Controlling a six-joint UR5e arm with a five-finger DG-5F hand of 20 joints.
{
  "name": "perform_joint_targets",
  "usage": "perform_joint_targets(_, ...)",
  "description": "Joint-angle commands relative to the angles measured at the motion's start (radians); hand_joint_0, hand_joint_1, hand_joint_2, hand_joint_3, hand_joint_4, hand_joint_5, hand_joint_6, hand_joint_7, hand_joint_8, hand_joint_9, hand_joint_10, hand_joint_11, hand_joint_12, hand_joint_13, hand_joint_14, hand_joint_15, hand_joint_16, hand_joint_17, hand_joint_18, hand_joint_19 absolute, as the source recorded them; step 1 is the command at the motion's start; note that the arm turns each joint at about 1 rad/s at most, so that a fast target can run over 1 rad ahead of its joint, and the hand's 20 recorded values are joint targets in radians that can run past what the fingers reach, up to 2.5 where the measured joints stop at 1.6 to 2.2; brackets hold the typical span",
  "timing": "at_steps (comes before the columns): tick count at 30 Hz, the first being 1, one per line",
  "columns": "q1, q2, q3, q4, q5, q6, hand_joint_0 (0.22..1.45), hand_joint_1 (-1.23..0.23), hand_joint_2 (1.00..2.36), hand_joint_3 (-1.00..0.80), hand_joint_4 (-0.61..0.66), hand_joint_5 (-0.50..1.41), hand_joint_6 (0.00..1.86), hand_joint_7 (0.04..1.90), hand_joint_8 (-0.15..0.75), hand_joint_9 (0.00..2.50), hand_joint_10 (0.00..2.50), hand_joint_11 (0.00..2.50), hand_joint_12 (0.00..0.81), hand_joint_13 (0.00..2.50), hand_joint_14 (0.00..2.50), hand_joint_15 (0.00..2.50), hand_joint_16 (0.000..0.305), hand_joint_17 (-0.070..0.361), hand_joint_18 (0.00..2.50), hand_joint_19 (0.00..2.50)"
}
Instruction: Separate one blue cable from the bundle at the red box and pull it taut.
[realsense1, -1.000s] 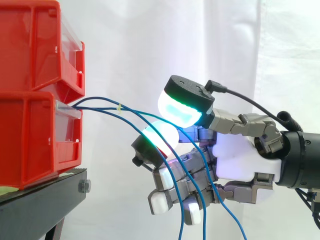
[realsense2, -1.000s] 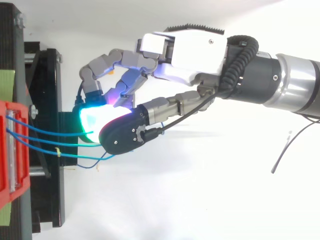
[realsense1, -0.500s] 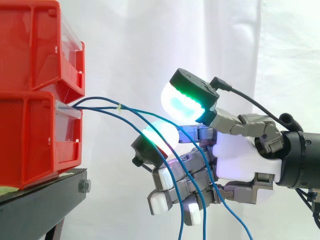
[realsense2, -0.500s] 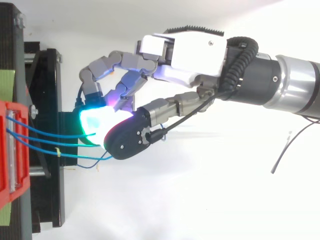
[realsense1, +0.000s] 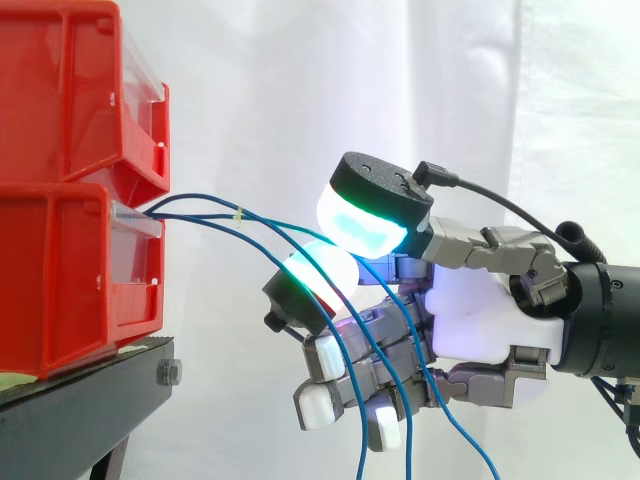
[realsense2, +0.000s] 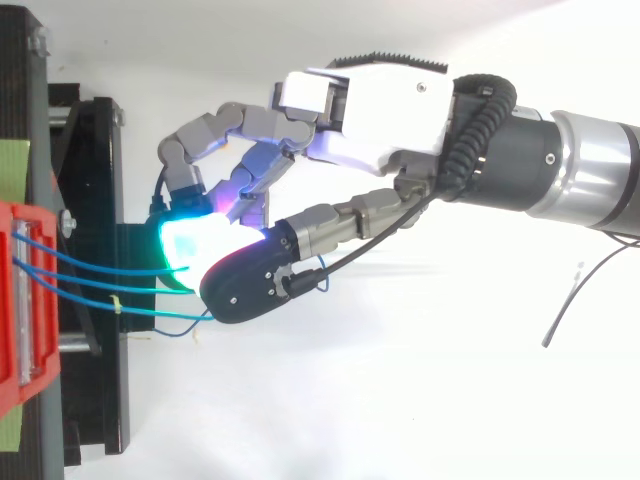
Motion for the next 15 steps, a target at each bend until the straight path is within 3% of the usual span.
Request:
perform_joint_targets(1,0.0,0.0,0.0,0.0,0.0,0.0,0.57,-0.7,1.04,-0.03,-0.06,-0.18,0.85,1.4,0.326,0.88,0.02,0.81,0.368,0.87,0.02,0.48,0.052,0.117,0.93,0.81)
perform_joint_targets(7,0.0,0.002,0.0,-0.015,-0.003,-0.028,0.58,-0.69,1.04,-0.03,-0.06,-0.18,0.85,1.39,0.326,0.88,0.02,0.82,0.371,0.86,0.02,0.47,0.051,0.115,0.92,0.8)
perform_joint_targets(10,0.002,0.002,0.0,-0.081,-0.011,-0.054,0.58,-0.69,1.04,-0.02,-0.05,-0.18,0.85,1.4,0.332,0.93,0.02,1.0,0.37,0.86,0.02,0.46,0.051,0.115,0.92,0.77)
perform_joint_targets(15,0.0,0.006,-0.002,-0.153,-0.016,-0.057,0.58,-0.69,1.04,-0.03,-0.04,-0.18,0.85,1.4,0.332,0.92,0.02,1.02,0.367,0.85,0.02,0.46,0.05,0.113,0.9,0.76)
